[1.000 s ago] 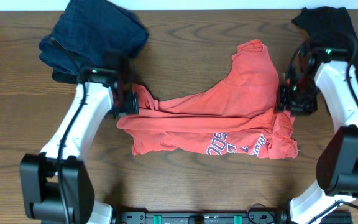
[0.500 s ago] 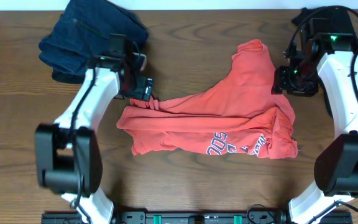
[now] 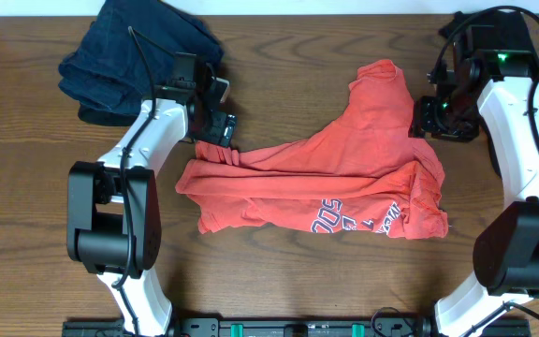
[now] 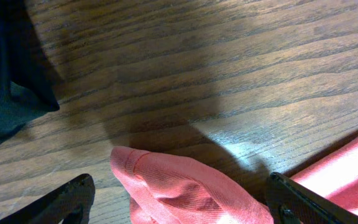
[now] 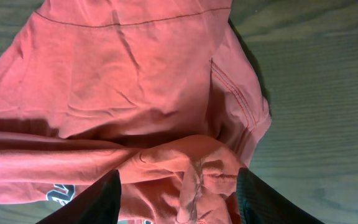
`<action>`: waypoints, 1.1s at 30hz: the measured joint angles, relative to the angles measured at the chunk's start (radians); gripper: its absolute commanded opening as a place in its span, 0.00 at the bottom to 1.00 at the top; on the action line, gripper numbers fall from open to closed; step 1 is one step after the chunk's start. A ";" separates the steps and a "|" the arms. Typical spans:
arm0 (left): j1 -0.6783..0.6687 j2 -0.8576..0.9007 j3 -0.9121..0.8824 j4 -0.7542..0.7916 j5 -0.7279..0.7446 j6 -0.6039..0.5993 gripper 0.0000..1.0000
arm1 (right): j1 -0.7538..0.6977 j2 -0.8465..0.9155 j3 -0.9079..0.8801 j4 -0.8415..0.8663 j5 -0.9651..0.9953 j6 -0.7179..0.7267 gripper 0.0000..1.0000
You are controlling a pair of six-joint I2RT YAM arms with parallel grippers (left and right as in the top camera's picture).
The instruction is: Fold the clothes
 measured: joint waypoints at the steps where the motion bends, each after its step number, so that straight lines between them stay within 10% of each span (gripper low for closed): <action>1: 0.000 0.003 0.000 0.000 0.000 0.002 0.85 | 0.000 0.000 0.000 0.001 0.000 0.000 0.57; 13: 0.000 0.052 0.000 0.013 0.008 0.010 0.34 | 0.000 0.000 0.000 0.020 0.000 0.000 0.57; 16: 0.000 0.052 0.000 0.023 0.012 0.004 0.06 | 0.000 0.000 0.000 0.024 0.000 0.000 0.57; 33: 0.000 -0.138 0.031 0.003 -0.129 -0.303 0.06 | 0.009 0.000 0.000 0.217 -0.006 -0.005 0.50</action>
